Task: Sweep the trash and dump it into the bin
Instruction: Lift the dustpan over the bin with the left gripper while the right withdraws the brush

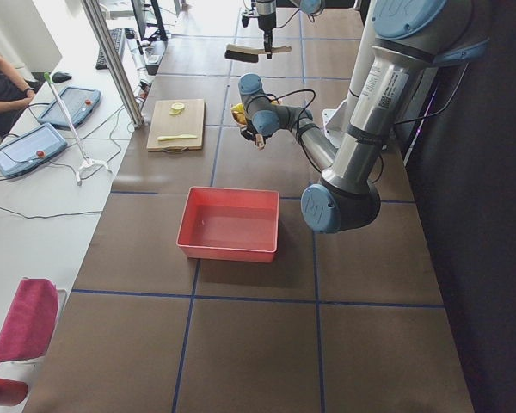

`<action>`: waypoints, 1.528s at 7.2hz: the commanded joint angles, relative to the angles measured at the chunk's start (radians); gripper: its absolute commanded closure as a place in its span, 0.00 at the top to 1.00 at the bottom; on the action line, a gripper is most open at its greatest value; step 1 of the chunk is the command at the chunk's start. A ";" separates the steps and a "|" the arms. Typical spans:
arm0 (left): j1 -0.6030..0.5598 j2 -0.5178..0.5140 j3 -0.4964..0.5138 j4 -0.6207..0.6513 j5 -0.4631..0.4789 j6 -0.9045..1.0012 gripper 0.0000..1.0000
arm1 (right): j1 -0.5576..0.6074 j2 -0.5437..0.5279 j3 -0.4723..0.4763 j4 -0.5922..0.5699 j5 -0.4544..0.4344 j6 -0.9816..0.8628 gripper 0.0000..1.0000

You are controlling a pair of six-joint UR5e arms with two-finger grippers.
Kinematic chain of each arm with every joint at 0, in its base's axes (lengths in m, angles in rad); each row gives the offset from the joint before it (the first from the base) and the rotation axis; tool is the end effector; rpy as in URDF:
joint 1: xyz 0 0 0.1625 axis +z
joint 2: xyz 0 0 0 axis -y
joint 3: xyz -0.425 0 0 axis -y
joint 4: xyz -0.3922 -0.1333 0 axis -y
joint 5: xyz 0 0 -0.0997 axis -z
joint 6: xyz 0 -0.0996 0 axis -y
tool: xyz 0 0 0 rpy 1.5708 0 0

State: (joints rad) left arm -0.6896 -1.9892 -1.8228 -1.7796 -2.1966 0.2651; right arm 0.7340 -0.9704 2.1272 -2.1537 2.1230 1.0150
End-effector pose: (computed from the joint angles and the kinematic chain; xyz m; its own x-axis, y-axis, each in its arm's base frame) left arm 0.4196 -0.4432 0.2819 0.0328 0.9868 -0.1587 -0.5187 0.1525 0.8412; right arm -0.3375 -0.4136 0.1712 0.7190 0.0437 0.6936 0.0242 0.9958 -0.0878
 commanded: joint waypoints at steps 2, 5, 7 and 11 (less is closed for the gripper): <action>-0.106 0.103 -0.129 -0.014 -0.081 -0.035 0.00 | 0.096 -0.160 0.065 -0.029 -0.002 -0.217 0.00; -0.255 0.344 -0.289 -0.014 -0.150 0.023 0.00 | 0.142 -0.267 0.080 -0.023 -0.002 -0.364 0.00; -0.377 0.476 -0.311 -0.014 -0.152 0.177 0.00 | 0.209 -0.341 0.074 -0.020 -0.002 -0.499 0.00; -0.689 0.647 -0.259 0.000 -0.219 0.469 0.00 | 0.269 -0.376 0.048 -0.020 -0.003 -0.607 0.00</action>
State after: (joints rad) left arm -1.2863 -1.3748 -2.1109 -1.7804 -2.3690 0.6694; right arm 0.9953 -1.3428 2.1800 -2.1737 2.1202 0.4215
